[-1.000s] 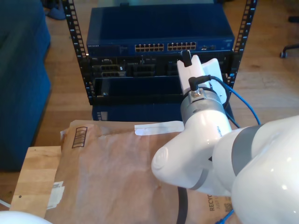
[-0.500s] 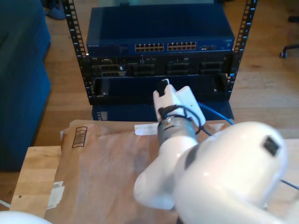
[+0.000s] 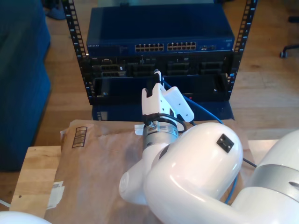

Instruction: Grab the cable and plug it in

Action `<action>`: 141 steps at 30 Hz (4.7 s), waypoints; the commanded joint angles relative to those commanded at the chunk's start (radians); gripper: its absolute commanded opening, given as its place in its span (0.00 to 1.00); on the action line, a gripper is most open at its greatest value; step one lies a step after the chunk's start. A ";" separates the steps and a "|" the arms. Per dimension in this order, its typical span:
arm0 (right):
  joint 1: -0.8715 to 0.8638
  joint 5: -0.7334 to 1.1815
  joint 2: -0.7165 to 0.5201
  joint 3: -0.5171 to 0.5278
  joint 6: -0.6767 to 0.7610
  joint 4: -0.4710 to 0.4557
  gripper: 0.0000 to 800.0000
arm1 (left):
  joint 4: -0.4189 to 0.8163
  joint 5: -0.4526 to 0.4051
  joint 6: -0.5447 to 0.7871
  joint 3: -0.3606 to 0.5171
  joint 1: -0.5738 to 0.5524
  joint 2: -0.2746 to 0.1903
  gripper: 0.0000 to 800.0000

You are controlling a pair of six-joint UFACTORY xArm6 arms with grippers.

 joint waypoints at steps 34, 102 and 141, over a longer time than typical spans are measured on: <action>-0.218 0.011 -0.135 0.107 0.407 -0.112 0.00 | 0.000 0.000 0.000 0.000 0.000 0.000 1.00; -0.443 0.000 0.213 -0.215 0.692 -0.376 0.00 | 0.000 0.000 0.000 0.000 0.000 0.000 1.00; -0.439 0.000 0.215 -0.216 0.694 -0.376 0.00 | 0.000 0.000 0.000 0.000 0.000 0.000 1.00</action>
